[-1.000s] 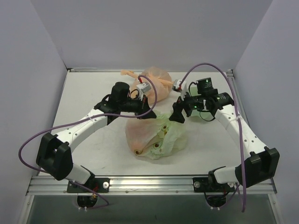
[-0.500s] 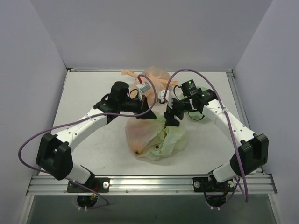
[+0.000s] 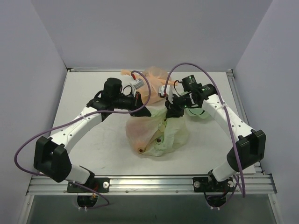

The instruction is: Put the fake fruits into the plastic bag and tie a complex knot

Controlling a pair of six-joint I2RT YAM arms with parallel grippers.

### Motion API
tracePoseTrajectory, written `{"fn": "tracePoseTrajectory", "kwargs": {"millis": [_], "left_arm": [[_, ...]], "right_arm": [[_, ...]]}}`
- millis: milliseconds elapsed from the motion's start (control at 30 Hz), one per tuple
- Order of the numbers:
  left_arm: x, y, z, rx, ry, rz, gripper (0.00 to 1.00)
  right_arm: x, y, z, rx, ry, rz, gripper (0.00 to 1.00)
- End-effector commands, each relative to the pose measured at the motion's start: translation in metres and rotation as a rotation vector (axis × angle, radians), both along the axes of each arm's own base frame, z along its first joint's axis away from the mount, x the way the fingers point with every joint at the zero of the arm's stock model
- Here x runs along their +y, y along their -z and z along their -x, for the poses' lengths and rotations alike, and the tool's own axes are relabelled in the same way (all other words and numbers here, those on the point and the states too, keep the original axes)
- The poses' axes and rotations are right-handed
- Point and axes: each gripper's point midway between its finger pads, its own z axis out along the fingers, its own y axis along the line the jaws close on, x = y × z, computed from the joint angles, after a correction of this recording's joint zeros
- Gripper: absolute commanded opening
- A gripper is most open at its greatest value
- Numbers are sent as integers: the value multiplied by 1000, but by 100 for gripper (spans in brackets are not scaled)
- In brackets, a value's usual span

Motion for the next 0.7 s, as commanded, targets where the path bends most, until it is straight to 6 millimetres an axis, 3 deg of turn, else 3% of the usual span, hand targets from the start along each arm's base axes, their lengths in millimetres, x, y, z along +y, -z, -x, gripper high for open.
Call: {"fn": "tracePoseTrajectory", "kwargs": {"millis": [0, 100, 167, 267, 367, 600, 633, 667], "left_arm": [[-6, -28, 22, -29, 88, 55, 0], [-10, -23, 42, 26, 121, 62, 0], [-17, -8, 63, 38, 152, 37, 0], [-24, 23, 71, 4, 126, -40, 0], [-32, 61, 61, 26, 48, -118, 0], [-54, 102, 37, -59, -58, -192, 0], [-57, 100, 25, -91, -94, -184, 0], [-58, 101, 19, -106, -111, -193, 0]], "right_arm": [[12, -19, 3, 145, 79, -83, 0], [19, -24, 2, 327, 195, -140, 0], [23, -25, 2, 481, 293, -171, 0], [29, -25, 3, 626, 368, -210, 0], [32, -23, 6, 729, 464, -257, 0], [33, -19, 7, 963, 696, -399, 0], [30, -24, 7, 1043, 769, -437, 0], [29, -15, 5, 1059, 788, -472, 0]]}}
